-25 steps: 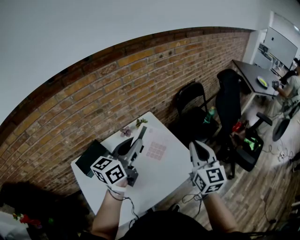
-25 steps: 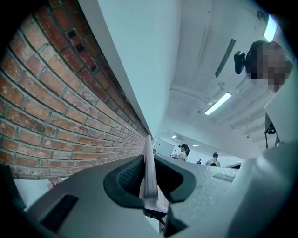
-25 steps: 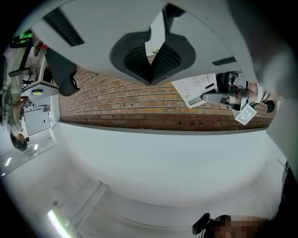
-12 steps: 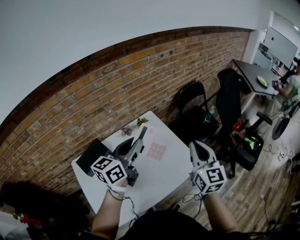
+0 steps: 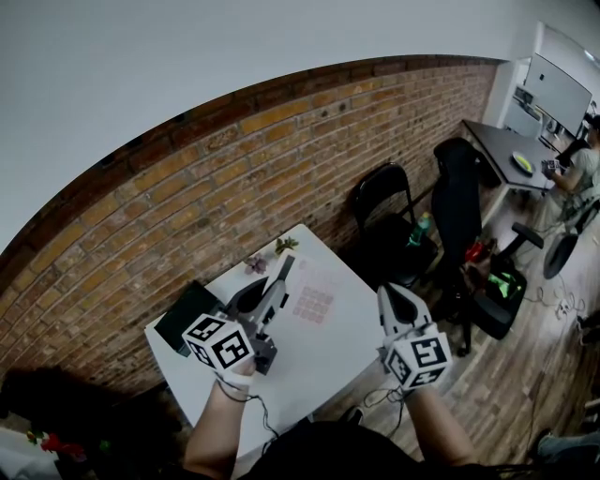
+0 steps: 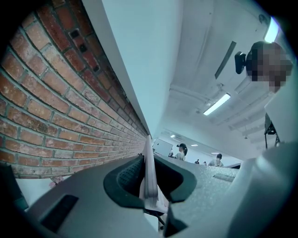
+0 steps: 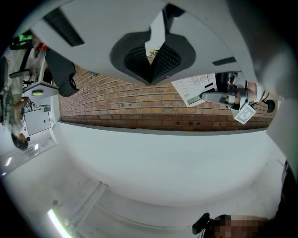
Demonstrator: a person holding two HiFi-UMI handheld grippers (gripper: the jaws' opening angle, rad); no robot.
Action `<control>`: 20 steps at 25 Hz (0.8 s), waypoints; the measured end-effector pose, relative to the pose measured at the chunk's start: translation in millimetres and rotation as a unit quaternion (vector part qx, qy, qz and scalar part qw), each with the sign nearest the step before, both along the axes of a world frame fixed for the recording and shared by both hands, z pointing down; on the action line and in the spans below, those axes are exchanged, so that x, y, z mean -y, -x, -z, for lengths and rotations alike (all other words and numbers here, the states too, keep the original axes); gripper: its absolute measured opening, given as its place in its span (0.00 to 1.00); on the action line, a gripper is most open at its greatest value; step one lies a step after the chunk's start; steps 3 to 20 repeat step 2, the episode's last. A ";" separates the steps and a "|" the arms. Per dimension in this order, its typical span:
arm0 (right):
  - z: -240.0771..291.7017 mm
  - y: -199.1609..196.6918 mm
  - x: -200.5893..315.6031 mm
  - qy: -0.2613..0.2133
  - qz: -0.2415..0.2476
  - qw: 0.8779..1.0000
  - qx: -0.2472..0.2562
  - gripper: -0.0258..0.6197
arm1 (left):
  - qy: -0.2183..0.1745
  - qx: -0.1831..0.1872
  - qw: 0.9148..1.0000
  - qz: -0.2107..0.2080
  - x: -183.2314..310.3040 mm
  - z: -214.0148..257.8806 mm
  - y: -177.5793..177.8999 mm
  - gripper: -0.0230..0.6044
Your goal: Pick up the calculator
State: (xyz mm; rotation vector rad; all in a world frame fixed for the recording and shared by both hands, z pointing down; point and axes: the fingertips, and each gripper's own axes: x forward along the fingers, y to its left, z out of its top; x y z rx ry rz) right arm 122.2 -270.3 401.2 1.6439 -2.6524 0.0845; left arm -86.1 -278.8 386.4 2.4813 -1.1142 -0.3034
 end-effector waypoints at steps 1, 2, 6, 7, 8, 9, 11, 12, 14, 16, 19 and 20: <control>-0.7 2.3 -0.7 0.001 0.000 1.000 0.000 0.04 | 0.000 0.000 1.000 0.000 -0.6 -0.6 2.5 0.12; -1.4 5.0 -1.5 0.001 0.001 1.000 -0.001 0.05 | 0.001 0.000 1.000 0.001 -1.3 -1.2 5.4 0.12; -1.4 5.0 -1.5 0.001 0.001 1.000 -0.001 0.05 | 0.001 0.000 1.000 0.001 -1.3 -1.2 5.4 0.12; -1.4 5.0 -1.5 0.001 0.001 1.000 -0.001 0.05 | 0.001 0.000 1.000 0.001 -1.3 -1.2 5.4 0.12; -1.4 5.0 -1.5 0.001 0.001 1.000 -0.001 0.05 | 0.001 0.000 1.000 0.001 -1.3 -1.2 5.4 0.12; -1.4 5.0 -1.5 0.001 0.001 1.000 -0.001 0.05 | 0.001 0.000 1.000 0.001 -1.3 -1.2 5.4 0.12; -1.4 5.0 -1.5 0.001 0.001 1.000 -0.001 0.05 | 0.001 0.000 1.000 0.001 -1.3 -1.2 5.4 0.12; -1.4 5.0 -1.5 0.001 0.001 1.000 -0.001 0.05 | 0.001 0.000 1.000 0.001 -1.3 -1.2 5.4 0.12; -1.4 5.0 -1.5 0.001 0.001 1.000 -0.001 0.05 | 0.001 0.000 1.000 0.001 -1.3 -1.2 5.4 0.12; -1.4 5.0 -1.5 0.001 0.001 1.000 -0.001 0.05 | 0.001 0.000 1.000 0.001 -1.3 -1.2 5.4 0.12; -1.4 5.0 -1.5 0.001 0.001 1.000 -0.001 0.05 | 0.001 0.000 1.000 0.001 -1.3 -1.2 5.4 0.12; -1.4 5.0 -1.5 0.001 0.001 1.000 -0.001 0.05 | 0.001 0.000 1.000 0.001 -1.3 -1.2 5.4 0.12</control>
